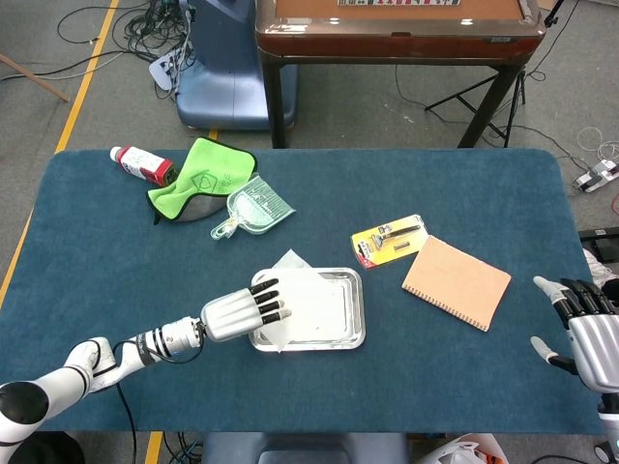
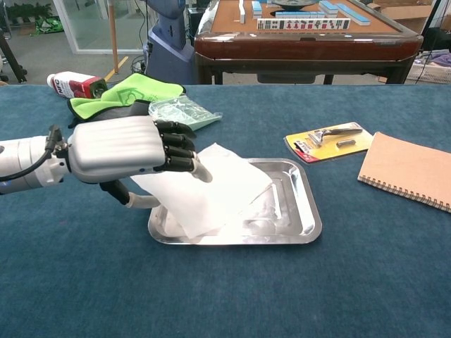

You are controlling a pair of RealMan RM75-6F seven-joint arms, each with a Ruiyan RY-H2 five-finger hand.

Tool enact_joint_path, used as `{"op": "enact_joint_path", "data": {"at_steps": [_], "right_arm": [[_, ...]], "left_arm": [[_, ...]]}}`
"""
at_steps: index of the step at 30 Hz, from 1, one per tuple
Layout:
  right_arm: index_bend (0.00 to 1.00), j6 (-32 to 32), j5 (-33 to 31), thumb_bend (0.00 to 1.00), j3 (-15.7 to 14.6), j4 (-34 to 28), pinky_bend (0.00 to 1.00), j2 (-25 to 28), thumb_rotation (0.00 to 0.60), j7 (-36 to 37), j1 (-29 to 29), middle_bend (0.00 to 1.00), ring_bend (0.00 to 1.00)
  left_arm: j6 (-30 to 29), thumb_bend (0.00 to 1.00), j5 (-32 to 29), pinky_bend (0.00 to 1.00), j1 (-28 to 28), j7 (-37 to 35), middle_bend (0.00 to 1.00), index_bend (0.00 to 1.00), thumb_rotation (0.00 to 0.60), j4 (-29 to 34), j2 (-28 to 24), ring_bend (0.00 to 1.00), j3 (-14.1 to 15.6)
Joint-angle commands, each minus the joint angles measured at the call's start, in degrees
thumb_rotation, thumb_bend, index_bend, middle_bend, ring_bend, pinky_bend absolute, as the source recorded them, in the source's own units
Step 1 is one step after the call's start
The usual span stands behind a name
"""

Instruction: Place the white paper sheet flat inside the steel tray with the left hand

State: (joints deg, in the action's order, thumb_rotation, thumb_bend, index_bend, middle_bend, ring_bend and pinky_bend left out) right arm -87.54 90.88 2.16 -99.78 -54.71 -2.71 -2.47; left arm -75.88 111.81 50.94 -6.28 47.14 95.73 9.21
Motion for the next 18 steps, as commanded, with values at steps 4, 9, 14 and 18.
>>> {"op": "enact_joint_path", "data": {"at_steps": [4,9,14,18], "right_arm": [[0.17,-0.25,0.15,0.19,-0.02,-0.20,0.17,0.12,0.600,-0.19,0.10,0.24,0.14],[0.17,-0.31,0.15,0.19,-0.04,-0.34,0.17,0.23,0.600,-0.31,0.15,0.24,0.14],[0.17,-0.42,0.13,0.19,-0.01,-0.23,0.17,0.19,0.600,-0.17,0.20,0.24,0.14],[0.17,-0.32,0.05,0.19,0.00,0.02,0.17,0.08,0.600,0.08,0.16,0.24,0.14]], "left_arm": [[6.18,0.26,-3.55,0.13,-0.30,6.00,0.27,0.16,0.600,4.76,-2.23,0.22,-0.83],[9.68,0.26,-8.32,0.13,-1.72,14.52,0.22,0.07,0.600,9.90,-3.85,0.22,-3.65],[13.77,0.26,-13.87,0.13,-3.07,22.12,0.21,0.01,0.600,17.45,-6.98,0.22,-6.17],[17.95,0.26,-19.29,0.13,-4.10,29.16,0.21,0.00,0.600,24.28,-10.35,0.22,-7.78]]}}
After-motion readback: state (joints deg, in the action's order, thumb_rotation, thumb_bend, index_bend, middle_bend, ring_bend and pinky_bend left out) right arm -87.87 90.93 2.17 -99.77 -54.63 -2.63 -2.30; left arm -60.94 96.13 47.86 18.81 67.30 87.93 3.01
